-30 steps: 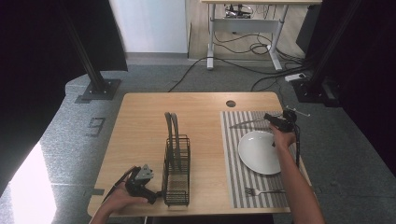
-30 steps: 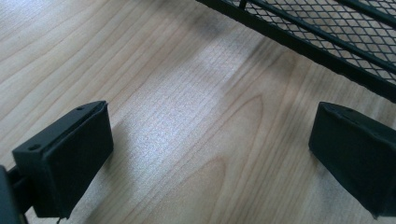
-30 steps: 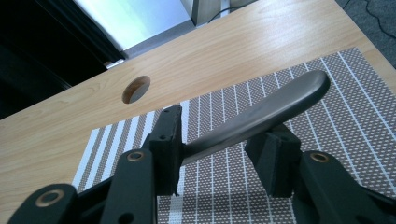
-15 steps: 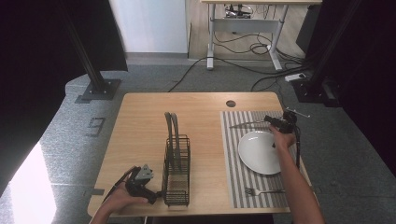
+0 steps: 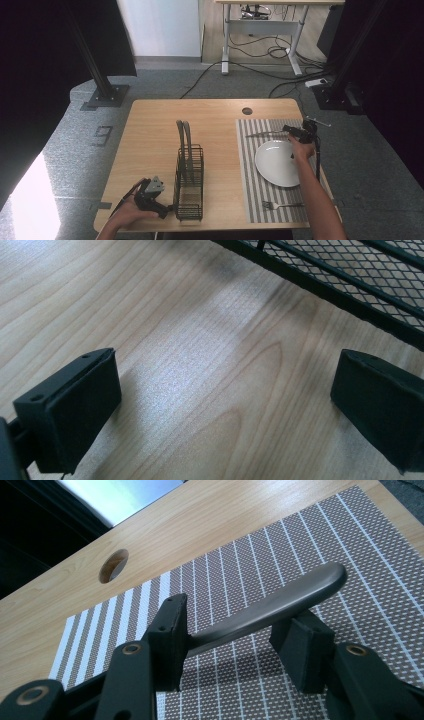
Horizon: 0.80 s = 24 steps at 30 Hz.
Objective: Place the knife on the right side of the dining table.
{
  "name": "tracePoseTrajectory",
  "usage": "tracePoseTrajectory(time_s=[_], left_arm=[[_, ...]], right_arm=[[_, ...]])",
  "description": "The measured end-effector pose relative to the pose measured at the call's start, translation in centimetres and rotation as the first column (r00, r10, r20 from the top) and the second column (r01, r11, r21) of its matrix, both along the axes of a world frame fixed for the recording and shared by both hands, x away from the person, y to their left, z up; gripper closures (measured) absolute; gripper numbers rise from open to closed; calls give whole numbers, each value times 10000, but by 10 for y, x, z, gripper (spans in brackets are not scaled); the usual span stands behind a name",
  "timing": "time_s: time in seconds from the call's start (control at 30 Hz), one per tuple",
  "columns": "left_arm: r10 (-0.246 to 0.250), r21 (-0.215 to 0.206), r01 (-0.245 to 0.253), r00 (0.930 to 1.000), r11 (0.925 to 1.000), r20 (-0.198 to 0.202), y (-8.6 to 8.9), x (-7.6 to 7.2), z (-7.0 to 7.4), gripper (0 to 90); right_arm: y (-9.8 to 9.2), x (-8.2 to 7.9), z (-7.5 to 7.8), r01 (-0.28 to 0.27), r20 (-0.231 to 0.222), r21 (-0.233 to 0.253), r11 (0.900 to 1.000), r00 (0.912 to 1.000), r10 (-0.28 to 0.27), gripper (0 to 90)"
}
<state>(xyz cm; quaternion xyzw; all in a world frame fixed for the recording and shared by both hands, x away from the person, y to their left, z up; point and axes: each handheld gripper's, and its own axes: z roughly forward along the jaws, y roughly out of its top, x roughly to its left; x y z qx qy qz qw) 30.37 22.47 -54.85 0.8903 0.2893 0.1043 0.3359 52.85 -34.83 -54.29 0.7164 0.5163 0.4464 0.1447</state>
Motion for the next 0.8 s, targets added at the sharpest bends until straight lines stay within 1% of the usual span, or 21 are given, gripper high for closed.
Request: tracePoseTrajectory(time_s=[0.37, 0.4, 0.43, 0.47, 0.7, 0.73, 0.77, 0.8], left_arm=[[6, -2, -6, 10000, 10000, 0, 0, 0, 0, 0], [5, -2, -5, 10000, 10000, -1, 0, 0, 0, 0], [6, -2, -6, 10000, 10000, 0, 0, 0, 0, 0], [6, -2, -6, 10000, 10000, 0, 0, 0, 0, 0], [6, -1, -6, 10000, 10000, 1, 0, 0, 0, 0], [6, -3, -6, 10000, 10000, 0, 0, 0, 0, 0], [7, -2, -7, 10000, 10000, 0, 0, 0, 0, 0], [7, -3, -7, 10000, 10000, 0, 0, 0, 0, 0]], right_arm=[[-2, 3, -5, 38, -193, 13, 10000, 9998, -38, 468], [-3, 3, -6, 66, -324, 122, 9999, 9995, -62, 465], [-3, 3, -7, 74, -418, 127, 9999, 9991, -68, 462], [-3, 3, -7, 74, -418, 127, 9999, 9991, -68, 462], [-2, 3, -6, 11, -416, 13, 10000, 9991, -11, 441], [-1, 3, -6, -60, -474, -105, 9999, 9989, 55, 447], [-1, 3, -6, -60, -474, -105, 9999, 9989, 55, 447], [0, 3, -6, -118, -490, -257, 9996, 9987, 105, 443]])
